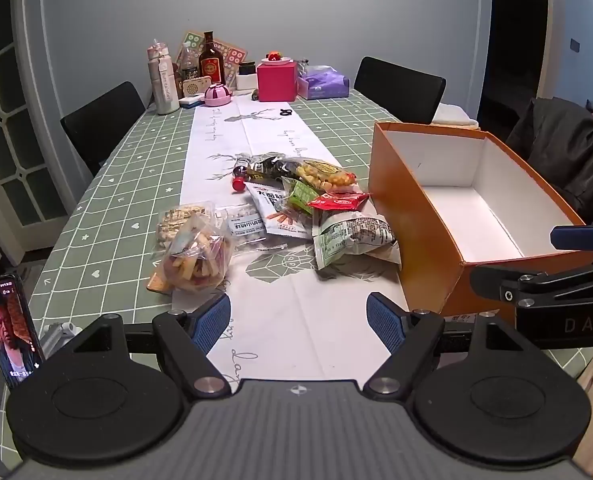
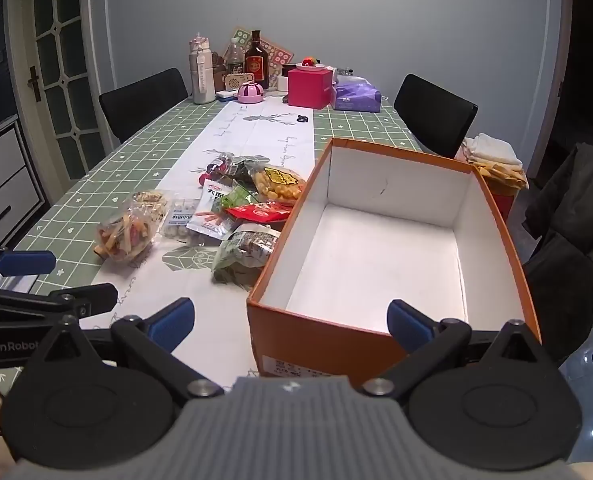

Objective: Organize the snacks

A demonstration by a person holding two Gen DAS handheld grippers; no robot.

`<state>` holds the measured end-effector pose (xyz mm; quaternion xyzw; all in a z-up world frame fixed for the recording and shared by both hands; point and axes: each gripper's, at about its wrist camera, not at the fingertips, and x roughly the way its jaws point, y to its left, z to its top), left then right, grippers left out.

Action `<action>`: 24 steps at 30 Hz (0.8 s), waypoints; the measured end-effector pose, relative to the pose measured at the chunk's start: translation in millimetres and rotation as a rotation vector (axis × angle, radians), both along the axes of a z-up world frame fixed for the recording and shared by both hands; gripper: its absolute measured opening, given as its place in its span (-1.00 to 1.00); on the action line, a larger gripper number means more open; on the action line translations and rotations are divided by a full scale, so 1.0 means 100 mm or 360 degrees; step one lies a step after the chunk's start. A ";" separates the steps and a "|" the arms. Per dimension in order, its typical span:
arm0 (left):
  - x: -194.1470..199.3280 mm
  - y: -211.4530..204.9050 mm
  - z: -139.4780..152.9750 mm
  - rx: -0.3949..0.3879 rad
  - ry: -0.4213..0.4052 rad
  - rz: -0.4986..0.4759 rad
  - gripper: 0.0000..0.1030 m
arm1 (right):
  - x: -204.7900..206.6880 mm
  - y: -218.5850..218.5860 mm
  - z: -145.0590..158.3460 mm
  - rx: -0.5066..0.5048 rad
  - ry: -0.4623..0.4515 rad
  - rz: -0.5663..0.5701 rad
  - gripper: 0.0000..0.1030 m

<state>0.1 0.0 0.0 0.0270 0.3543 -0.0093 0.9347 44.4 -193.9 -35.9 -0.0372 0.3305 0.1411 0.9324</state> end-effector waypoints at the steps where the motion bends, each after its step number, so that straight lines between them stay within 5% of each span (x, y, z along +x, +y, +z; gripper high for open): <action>1: 0.00 0.00 0.00 0.0000 -0.0002 -0.0001 0.77 | 0.00 0.00 0.00 -0.0002 0.0003 0.0002 0.94; 24: 0.00 0.01 -0.03 -0.0011 0.0006 -0.0001 0.77 | -0.01 0.05 -0.01 -0.0028 0.0006 0.0022 0.94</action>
